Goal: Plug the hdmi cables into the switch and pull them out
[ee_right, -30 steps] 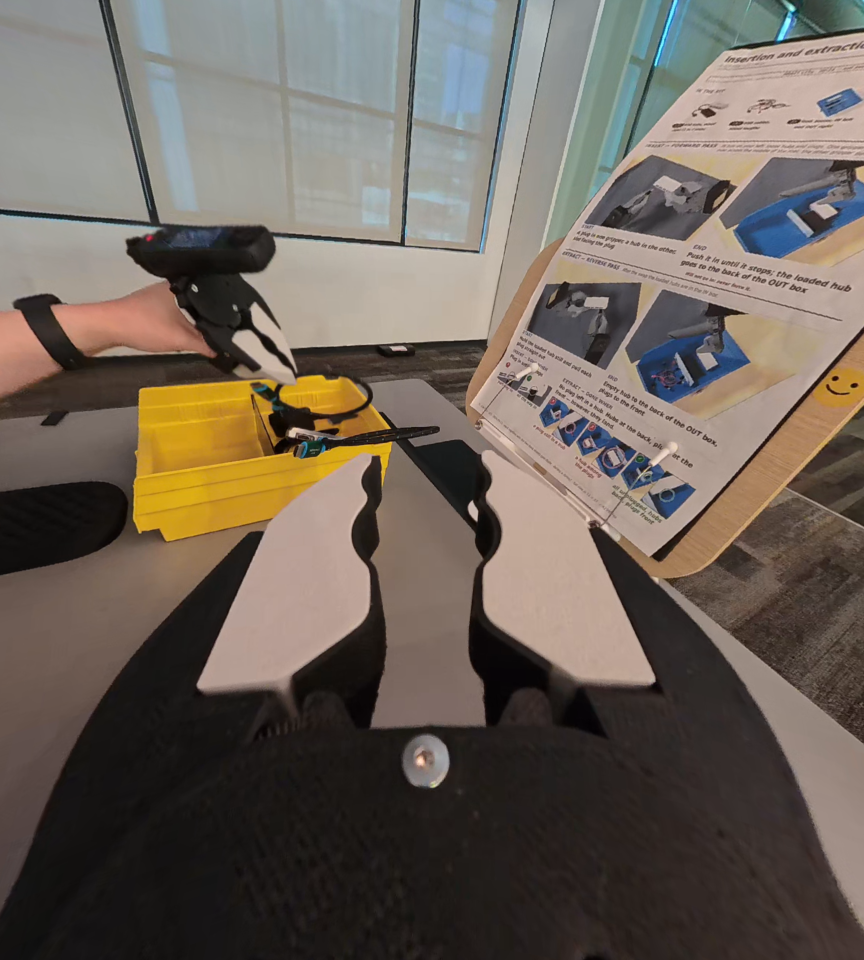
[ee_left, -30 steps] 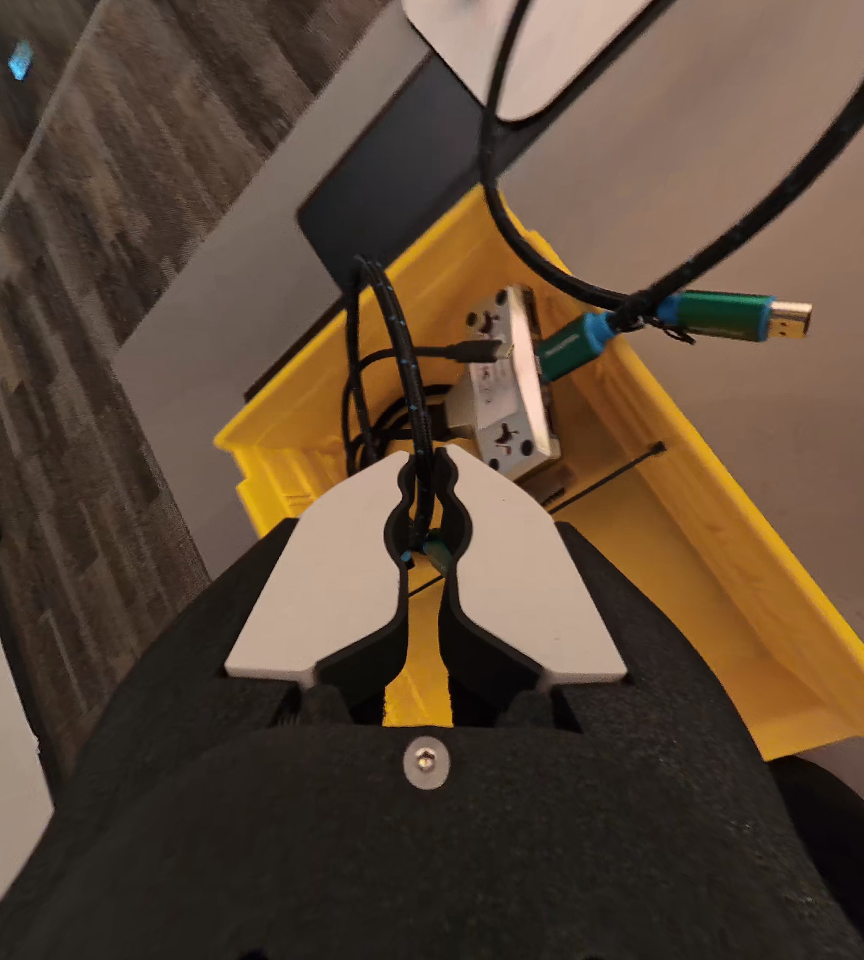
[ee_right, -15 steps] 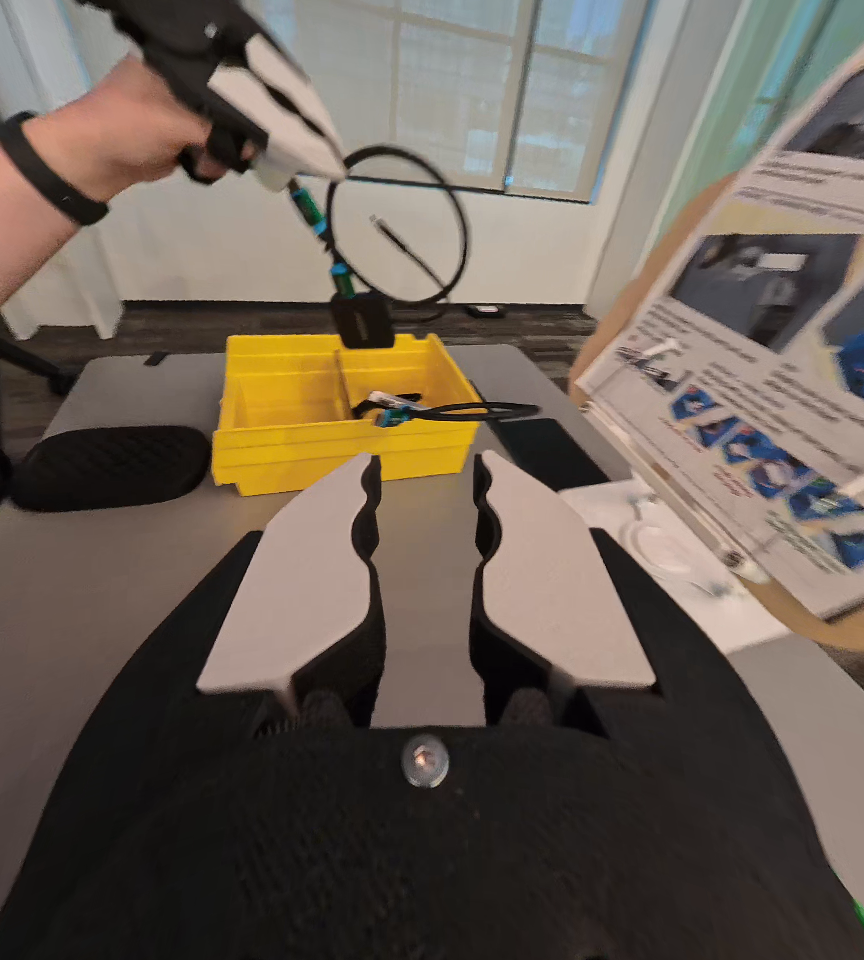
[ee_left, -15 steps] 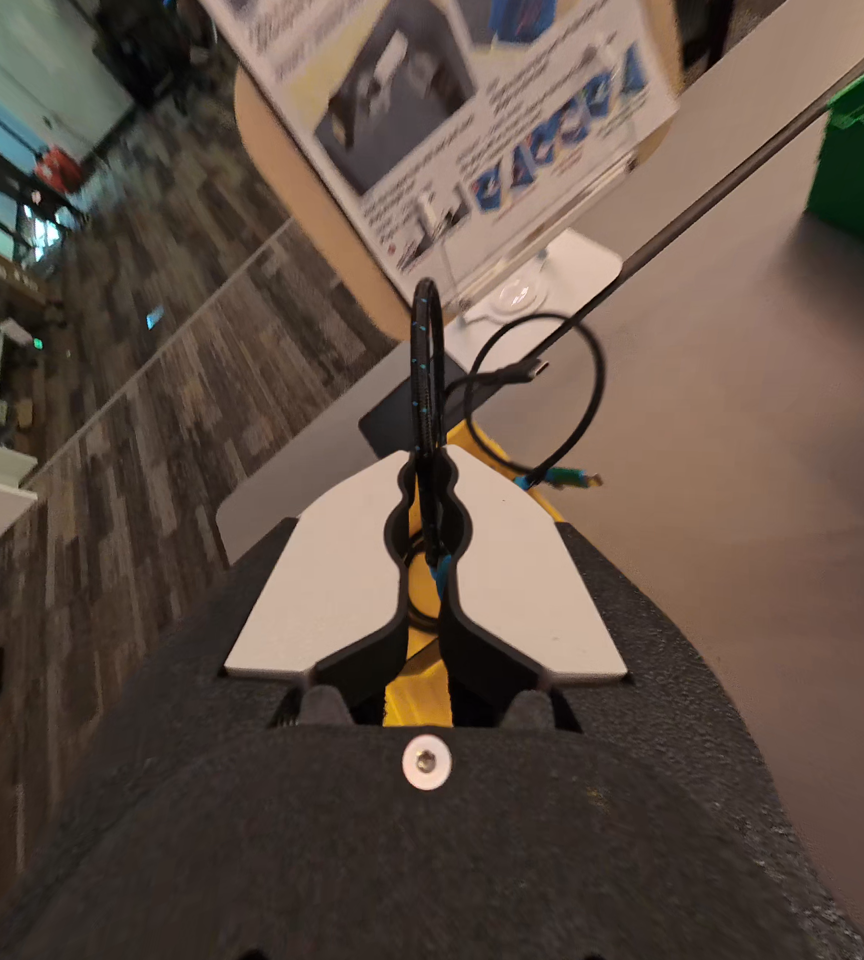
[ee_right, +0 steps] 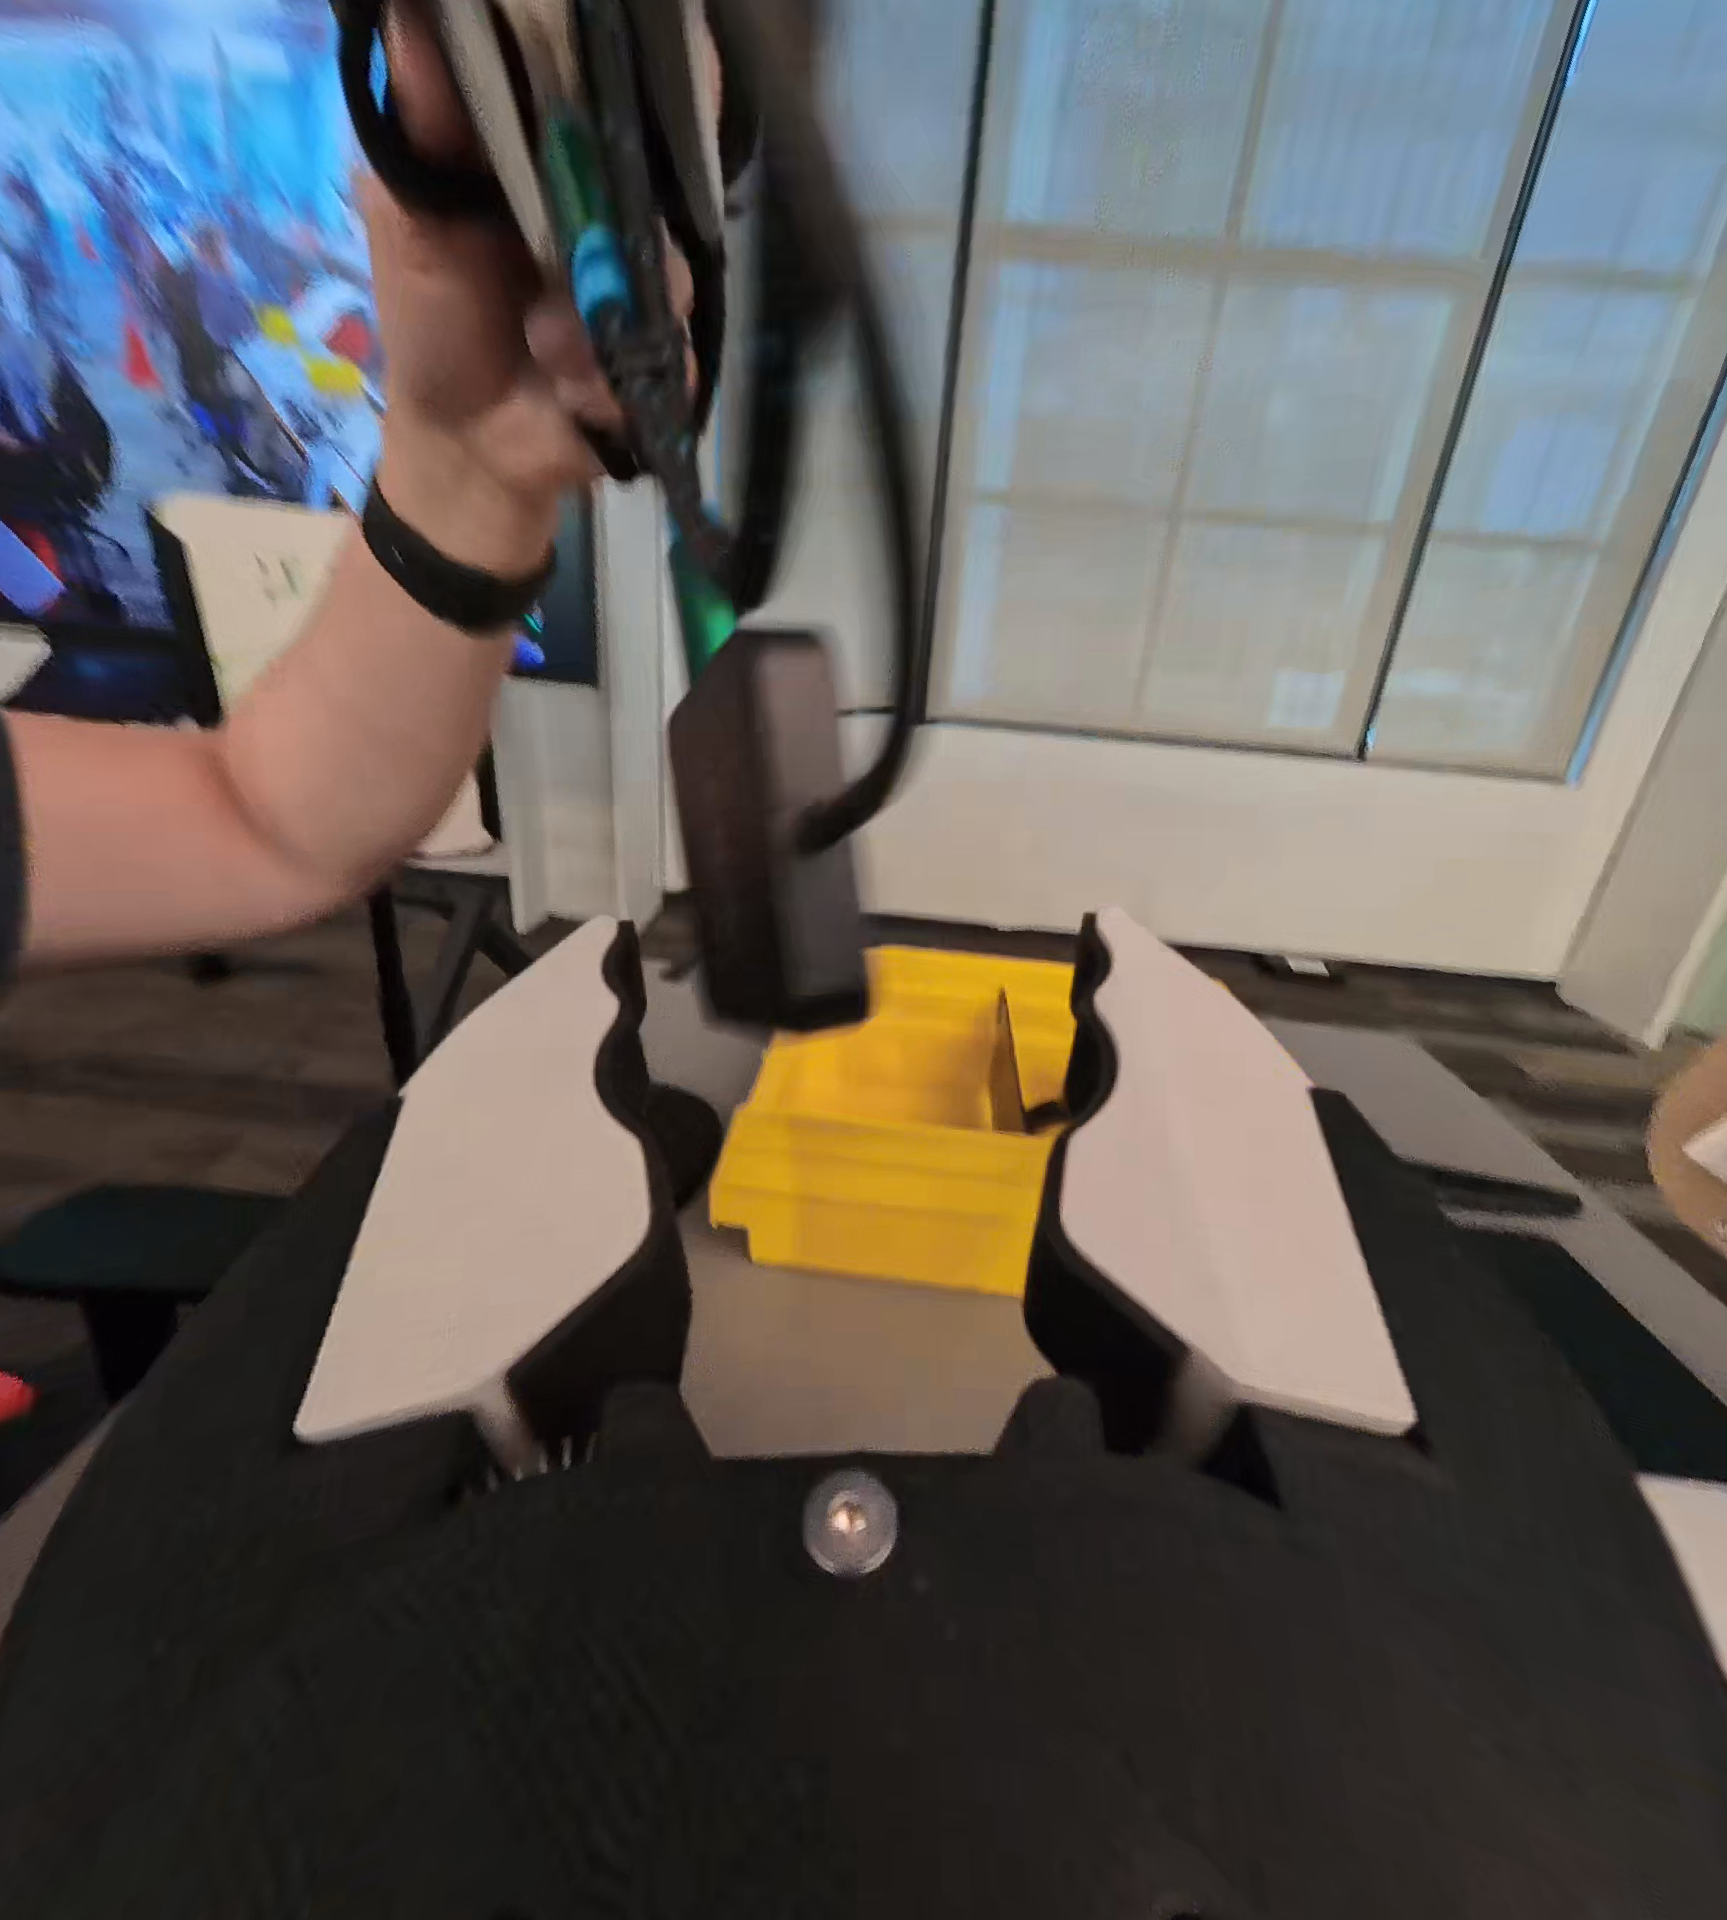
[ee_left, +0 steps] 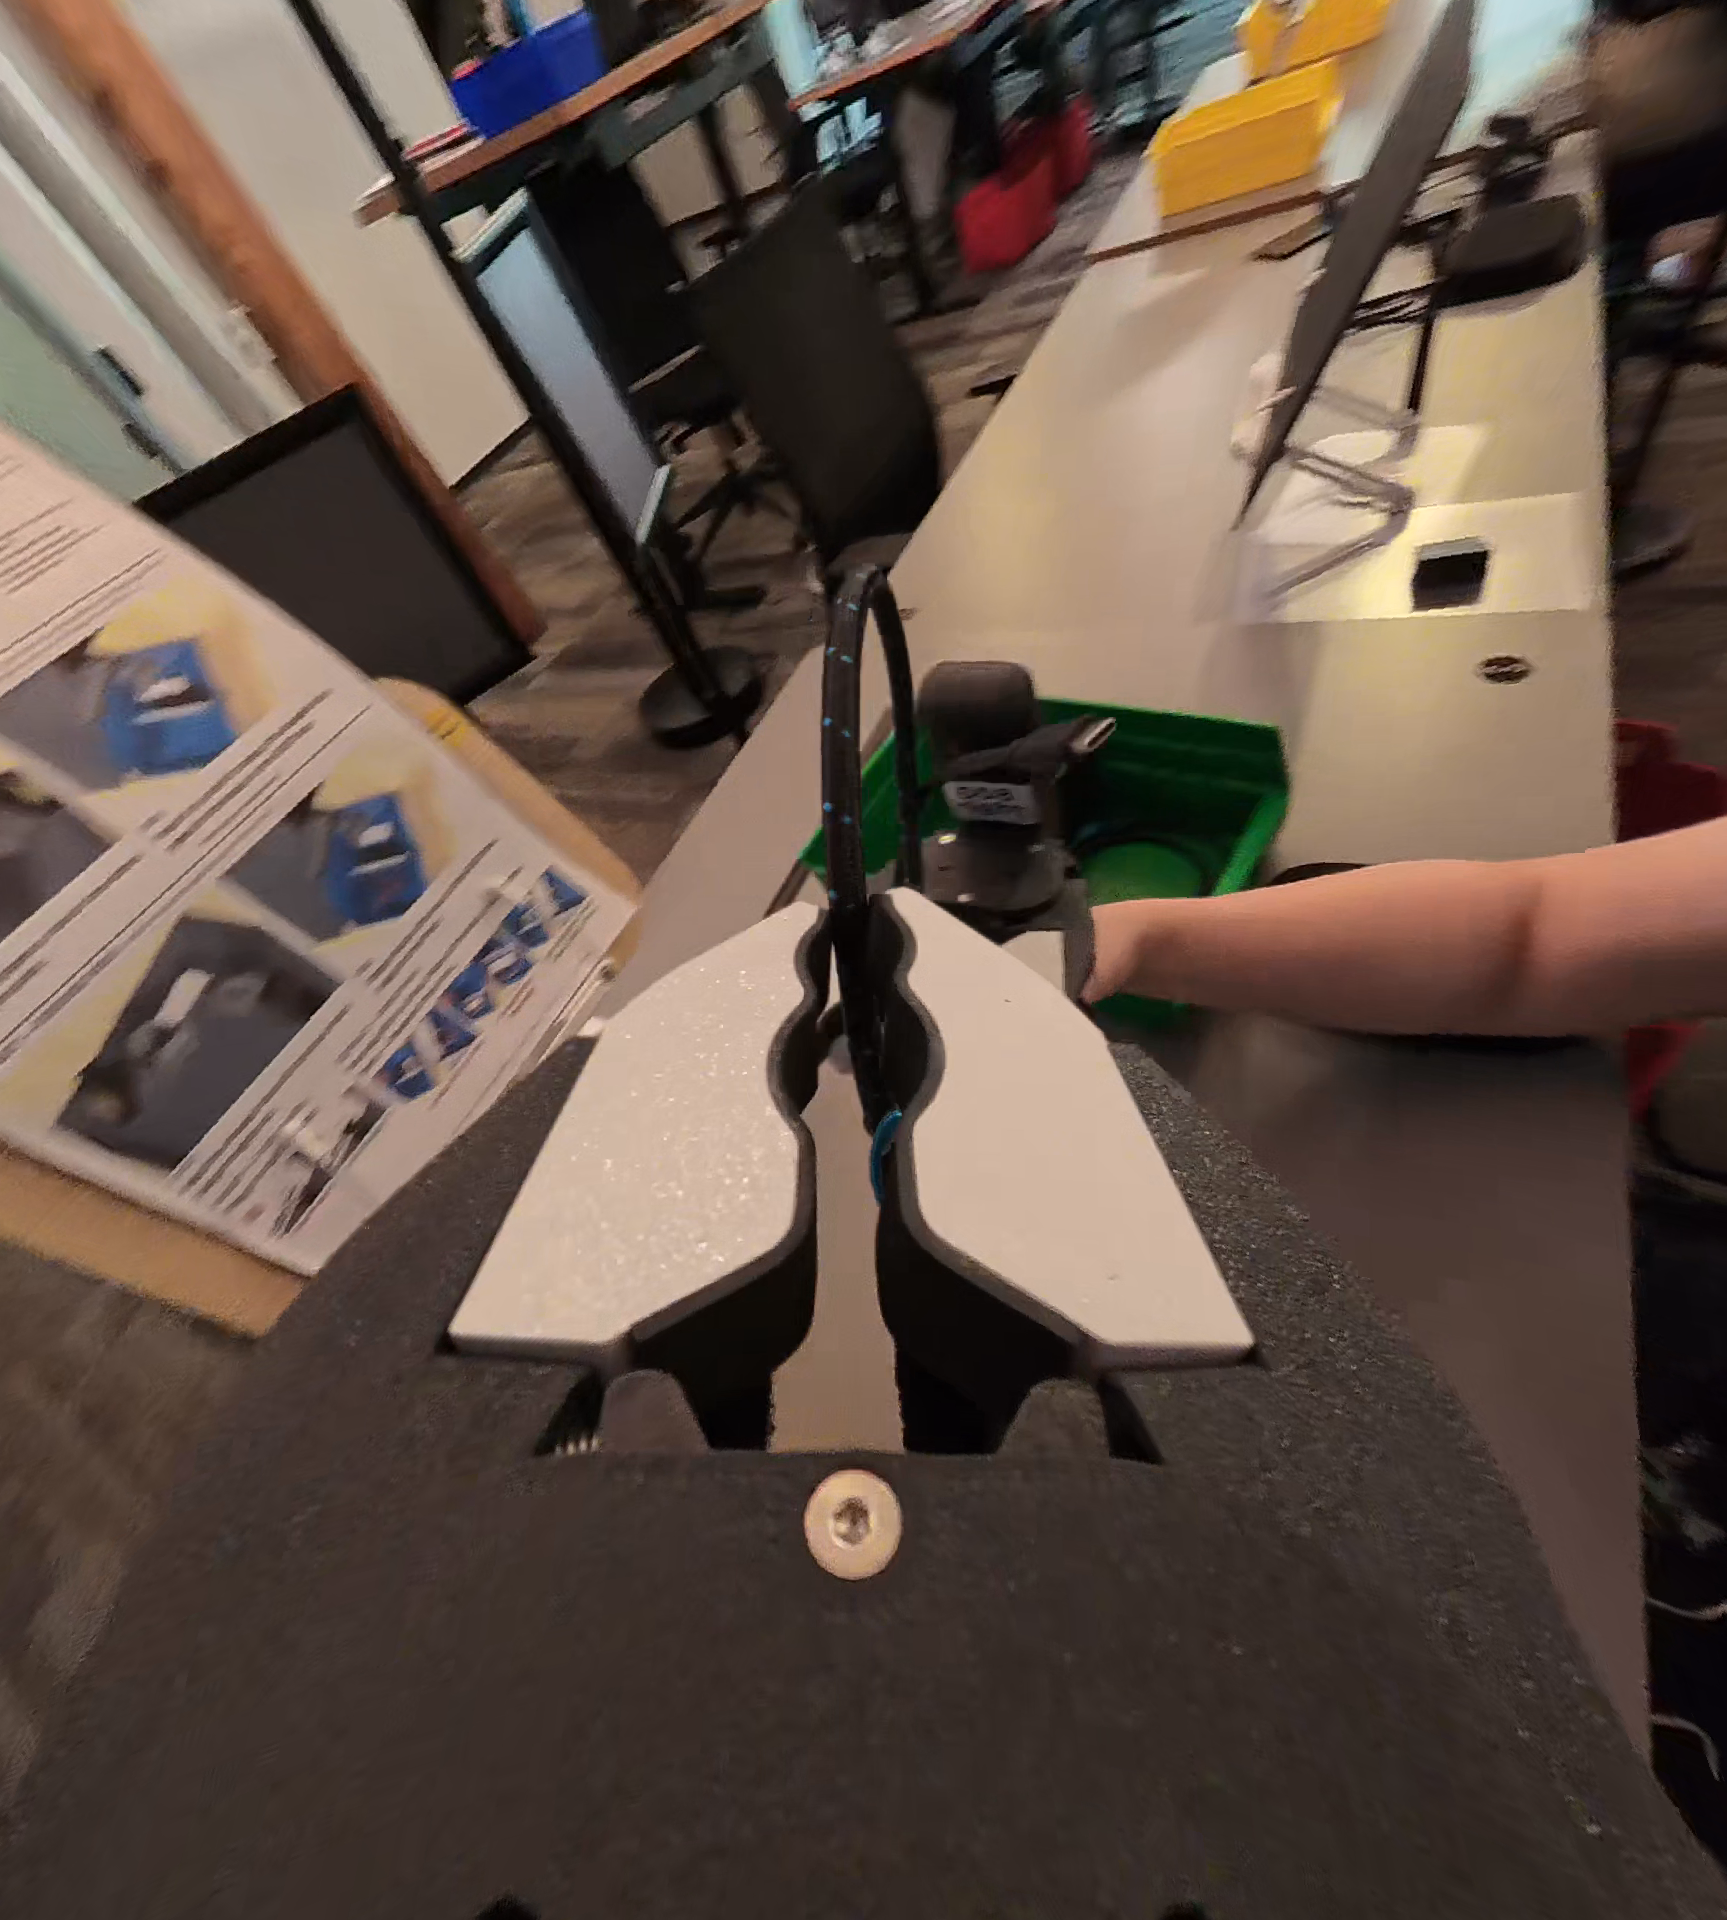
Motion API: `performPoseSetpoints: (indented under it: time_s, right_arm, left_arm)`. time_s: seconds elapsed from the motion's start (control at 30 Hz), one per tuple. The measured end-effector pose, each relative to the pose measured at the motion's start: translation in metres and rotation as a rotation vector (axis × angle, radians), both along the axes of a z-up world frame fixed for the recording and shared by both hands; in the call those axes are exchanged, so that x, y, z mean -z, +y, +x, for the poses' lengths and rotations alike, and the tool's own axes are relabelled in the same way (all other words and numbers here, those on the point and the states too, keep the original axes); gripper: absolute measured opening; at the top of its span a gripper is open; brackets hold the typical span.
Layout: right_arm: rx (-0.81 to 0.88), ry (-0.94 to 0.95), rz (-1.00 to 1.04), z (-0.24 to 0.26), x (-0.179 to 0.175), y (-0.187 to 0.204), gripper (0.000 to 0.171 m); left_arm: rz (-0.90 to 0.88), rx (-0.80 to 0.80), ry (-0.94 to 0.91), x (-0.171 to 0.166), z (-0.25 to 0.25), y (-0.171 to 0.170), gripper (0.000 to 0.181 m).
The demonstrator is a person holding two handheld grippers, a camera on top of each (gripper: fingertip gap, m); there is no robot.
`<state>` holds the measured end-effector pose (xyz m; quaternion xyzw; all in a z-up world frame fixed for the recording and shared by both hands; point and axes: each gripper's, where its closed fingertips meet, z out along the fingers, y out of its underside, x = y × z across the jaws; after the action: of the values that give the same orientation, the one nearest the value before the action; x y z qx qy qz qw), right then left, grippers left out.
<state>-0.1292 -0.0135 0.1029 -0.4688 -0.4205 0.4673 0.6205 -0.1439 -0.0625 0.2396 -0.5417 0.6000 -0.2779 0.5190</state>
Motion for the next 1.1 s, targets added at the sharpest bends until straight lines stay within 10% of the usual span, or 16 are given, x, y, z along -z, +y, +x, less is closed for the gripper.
performPoseSetpoints:
  time_s: [0.1, 0.17, 0.33, 0.53, 0.77, 0.93, 1.1]
  right_arm:
    - [-0.102, -0.010, 0.017, 0.001, -0.003, -0.019, 0.069]
    - [-0.222, -0.137, 0.048, -0.002, 0.012, -0.039, 0.015]
    - [-0.267, -0.102, 0.054, -0.005, 0.009, -0.045, 0.015]
    - [-0.203, -0.113, 0.063, -0.003, 0.009, -0.036, 0.015]
    - [-0.177, -0.107, 0.074, -0.006, 0.012, -0.031, 0.016]
    - [-0.212, -0.049, 0.023, -0.002, 0.007, -0.030, 0.016]
    - [-0.313, 0.087, -0.044, 0.003, -0.008, -0.036, 0.016]
  left_arm:
    - [-0.015, 0.083, -0.012, 0.000, 0.017, -0.020, 0.007]
    - [0.007, 0.076, 0.009, 0.004, 0.024, -0.020, 0.007]
    - [-0.056, 0.095, -0.096, -0.003, 0.028, -0.019, 0.012]
    - [-0.026, -0.112, -0.267, -0.005, -0.007, 0.011, 0.071]
    - [0.013, -0.307, -0.594, -0.008, -0.080, 0.028, 0.053]
    - [-0.123, -0.231, -0.571, 0.014, -0.093, 0.023, 0.078]
    - [-0.167, -0.106, -0.359, 0.083, -0.047, 0.012, 0.065]
